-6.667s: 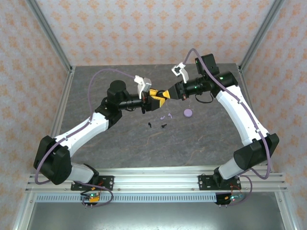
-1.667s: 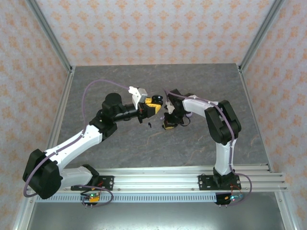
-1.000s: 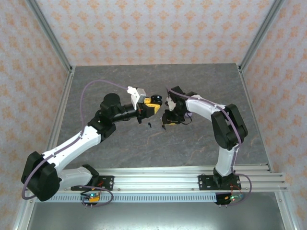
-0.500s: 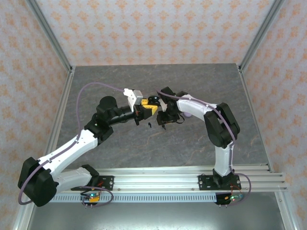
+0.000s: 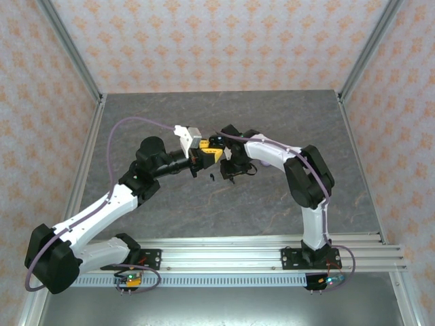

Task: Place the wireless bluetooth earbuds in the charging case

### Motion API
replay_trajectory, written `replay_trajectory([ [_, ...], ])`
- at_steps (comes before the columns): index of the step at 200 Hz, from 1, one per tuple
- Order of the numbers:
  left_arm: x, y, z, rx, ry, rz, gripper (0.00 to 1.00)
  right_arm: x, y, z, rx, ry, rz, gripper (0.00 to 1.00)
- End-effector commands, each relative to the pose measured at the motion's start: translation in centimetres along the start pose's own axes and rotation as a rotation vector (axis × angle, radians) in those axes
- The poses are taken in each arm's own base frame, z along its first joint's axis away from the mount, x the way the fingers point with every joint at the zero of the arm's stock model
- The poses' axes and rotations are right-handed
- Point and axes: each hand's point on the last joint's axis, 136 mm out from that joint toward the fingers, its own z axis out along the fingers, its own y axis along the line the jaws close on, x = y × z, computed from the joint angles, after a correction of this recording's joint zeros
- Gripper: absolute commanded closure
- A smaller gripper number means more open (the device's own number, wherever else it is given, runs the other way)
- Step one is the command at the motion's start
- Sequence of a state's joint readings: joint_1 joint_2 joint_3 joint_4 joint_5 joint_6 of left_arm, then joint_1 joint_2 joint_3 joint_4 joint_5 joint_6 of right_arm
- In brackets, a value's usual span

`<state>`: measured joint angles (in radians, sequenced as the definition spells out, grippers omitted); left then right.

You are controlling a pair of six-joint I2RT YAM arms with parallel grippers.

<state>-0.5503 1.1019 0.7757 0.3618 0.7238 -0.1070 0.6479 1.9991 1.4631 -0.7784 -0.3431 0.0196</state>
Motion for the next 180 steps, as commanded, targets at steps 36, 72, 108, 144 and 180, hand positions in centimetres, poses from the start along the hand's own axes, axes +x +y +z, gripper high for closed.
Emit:
replay_trajectory([
  [36, -0.3, -0.4, -0.4, -0.003, -0.016, 0.018, 0.91, 0.6, -1.0, 0.8, 0.086, 0.044, -0.022, 0.63],
  [72, -0.3, -0.4, -0.5, -0.004, -0.017, 0.016, 0.91, 0.9, -1.1, 1.2, 0.098, 0.057, -0.028, 0.63],
  [108, -0.4, -0.4, -0.5, -0.003, -0.017, 0.017, 0.91, 1.1, -1.2, 1.6, 0.12, 0.071, -0.037, 0.65],
  [144, -0.3, -0.4, -0.3, -0.001, -0.015, 0.016, 0.91, 1.4, -1.3, 2.1, 0.133, 0.083, -0.034, 0.65],
  [180, -0.4, -0.4, -0.4, -0.002, -0.016, 0.014, 0.91, 1.5, -1.5, 2.4, 0.141, 0.087, -0.019, 0.68],
])
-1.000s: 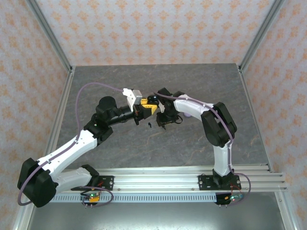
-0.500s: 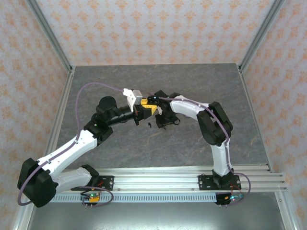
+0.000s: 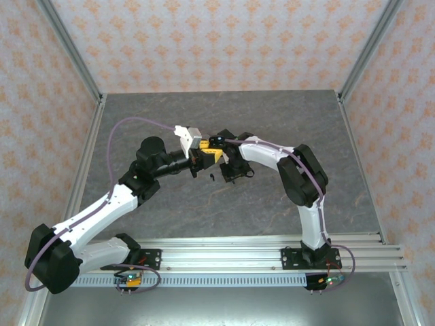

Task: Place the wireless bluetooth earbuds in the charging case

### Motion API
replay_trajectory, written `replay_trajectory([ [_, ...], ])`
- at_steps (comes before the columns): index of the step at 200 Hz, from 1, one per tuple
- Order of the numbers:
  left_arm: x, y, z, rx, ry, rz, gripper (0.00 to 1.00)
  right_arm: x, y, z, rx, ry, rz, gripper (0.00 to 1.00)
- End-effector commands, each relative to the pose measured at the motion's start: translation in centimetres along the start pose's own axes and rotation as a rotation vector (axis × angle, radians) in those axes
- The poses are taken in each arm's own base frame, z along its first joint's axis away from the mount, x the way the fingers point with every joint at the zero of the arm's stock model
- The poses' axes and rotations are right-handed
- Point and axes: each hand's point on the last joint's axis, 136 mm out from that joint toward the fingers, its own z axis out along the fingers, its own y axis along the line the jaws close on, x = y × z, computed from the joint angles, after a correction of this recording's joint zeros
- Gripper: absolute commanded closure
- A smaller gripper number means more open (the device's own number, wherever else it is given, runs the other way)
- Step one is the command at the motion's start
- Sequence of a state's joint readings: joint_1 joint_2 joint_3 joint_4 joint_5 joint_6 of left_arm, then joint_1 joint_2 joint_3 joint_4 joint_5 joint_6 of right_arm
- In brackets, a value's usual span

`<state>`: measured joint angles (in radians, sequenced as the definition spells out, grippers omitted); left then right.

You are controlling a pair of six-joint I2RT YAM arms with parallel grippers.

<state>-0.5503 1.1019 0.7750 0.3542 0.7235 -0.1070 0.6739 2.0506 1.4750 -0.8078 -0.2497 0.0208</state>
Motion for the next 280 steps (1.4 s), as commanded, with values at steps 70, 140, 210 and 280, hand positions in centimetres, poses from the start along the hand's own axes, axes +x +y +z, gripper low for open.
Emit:
replay_trajectory([
  [70, -0.6, -0.4, -0.4, -0.002, -0.017, 0.017, 0.91, 0.2, -0.4, 1.1, 0.04, 0.013, 0.037, 0.77],
  [140, 0.7, 0.7, -0.3, -0.055, 0.025, -0.003, 0.91, -0.9, -1.2, -0.7, -0.101, -0.07, 0.18, 0.78],
  [210, 4.3, 3.7, 0.8, -0.166, 0.101, -0.076, 0.91, -1.6, -2.7, -2.6, -0.287, -0.139, 0.323, 0.78],
  [280, 7.8, 6.1, 1.9, -0.224, 0.086, -0.171, 0.91, -3.1, -3.4, -7.2, -0.545, -0.283, 0.43, 0.78],
])
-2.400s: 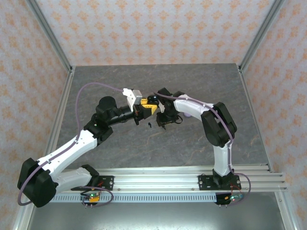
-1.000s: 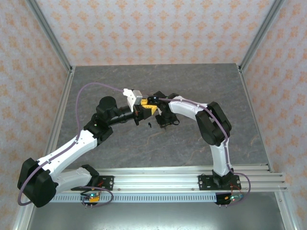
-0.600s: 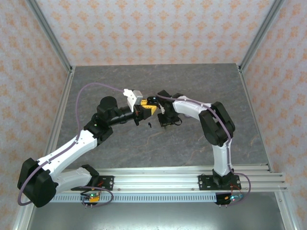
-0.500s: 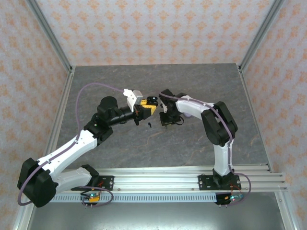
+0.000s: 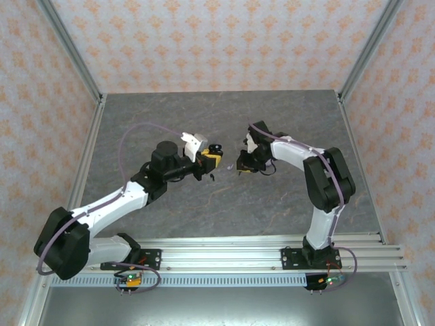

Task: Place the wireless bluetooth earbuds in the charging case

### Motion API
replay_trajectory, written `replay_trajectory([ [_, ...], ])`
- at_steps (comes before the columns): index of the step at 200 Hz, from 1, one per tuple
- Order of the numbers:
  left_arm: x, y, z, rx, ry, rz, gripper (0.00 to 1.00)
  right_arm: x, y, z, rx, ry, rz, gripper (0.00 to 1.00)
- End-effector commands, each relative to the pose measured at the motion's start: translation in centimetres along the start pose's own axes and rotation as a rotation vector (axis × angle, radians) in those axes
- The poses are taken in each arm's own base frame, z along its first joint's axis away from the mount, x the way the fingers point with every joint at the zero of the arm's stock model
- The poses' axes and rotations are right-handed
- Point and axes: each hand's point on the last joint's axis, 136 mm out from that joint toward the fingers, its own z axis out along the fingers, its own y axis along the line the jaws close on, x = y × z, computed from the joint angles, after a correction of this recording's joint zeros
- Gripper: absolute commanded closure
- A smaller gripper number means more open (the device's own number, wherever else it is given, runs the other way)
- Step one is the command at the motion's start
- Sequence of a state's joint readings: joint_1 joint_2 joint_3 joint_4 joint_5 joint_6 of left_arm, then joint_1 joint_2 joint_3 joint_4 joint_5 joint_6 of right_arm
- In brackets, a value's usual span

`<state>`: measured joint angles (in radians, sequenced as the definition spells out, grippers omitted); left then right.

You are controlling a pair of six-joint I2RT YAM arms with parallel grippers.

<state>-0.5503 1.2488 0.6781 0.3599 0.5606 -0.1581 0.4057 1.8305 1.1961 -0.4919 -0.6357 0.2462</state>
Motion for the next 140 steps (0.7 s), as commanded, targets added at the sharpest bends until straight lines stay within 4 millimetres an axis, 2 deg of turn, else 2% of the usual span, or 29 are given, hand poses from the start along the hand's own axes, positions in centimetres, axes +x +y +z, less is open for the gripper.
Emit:
replay_trajectory([
  [1, -1.3, 0.4, 0.4, -0.015, -0.09, -0.025, 0.91, -1.4, 2.5, -2.4, -0.152, -0.074, 0.017, 0.78],
  [72, 1.2, 2.4, 2.5, -0.05, -0.07, -0.105, 0.91, -2.4, 5.0, -6.3, -0.257, -0.163, -0.008, 0.78],
  [140, 2.8, 2.4, 3.7, -0.01, -0.039, -0.083, 0.91, -2.9, 8.0, -9.9, -0.349, -0.229, -0.061, 0.78],
])
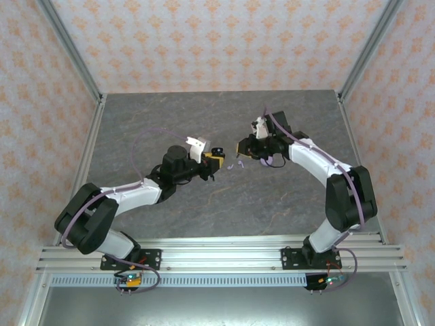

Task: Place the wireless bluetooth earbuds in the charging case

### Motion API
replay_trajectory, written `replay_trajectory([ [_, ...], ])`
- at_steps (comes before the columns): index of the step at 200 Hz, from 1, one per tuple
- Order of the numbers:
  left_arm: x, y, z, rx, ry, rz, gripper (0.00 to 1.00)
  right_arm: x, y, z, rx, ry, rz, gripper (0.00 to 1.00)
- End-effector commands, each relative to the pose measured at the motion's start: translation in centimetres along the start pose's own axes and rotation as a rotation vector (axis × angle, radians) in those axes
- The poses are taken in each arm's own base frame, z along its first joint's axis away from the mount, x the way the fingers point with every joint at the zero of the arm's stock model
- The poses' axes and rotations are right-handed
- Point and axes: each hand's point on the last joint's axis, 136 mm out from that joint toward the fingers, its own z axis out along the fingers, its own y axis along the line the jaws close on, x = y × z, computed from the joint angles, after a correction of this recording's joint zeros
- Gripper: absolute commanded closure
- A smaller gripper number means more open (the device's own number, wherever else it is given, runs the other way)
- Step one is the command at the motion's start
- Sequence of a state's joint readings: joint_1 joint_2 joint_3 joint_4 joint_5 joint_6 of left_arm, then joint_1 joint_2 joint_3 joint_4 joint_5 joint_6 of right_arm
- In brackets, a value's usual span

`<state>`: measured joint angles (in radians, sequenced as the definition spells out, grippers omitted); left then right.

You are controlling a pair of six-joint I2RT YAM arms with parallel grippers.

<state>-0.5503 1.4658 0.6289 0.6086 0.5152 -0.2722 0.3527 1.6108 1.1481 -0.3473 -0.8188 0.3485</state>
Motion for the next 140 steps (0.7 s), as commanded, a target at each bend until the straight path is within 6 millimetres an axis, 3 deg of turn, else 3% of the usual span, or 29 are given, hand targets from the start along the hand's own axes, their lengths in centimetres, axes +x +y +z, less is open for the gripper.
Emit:
replay_trajectory([
  [1, -0.7, -0.8, 0.1, 0.041, -0.039, 0.037, 0.91, -0.9, 2.7, -1.5, -0.073, -0.044, -0.04, 0.78],
  [56, -0.5, -2.1, 0.5, 0.118, -0.014, 0.079, 0.91, -1.0, 5.2, -2.6, -0.085, -0.071, -0.125, 0.78],
  [140, -0.3, -2.3, 0.9, 0.128, 0.028, 0.078, 0.91, -0.6, 6.8, -1.9, -0.032, -0.078, -0.194, 0.78],
])
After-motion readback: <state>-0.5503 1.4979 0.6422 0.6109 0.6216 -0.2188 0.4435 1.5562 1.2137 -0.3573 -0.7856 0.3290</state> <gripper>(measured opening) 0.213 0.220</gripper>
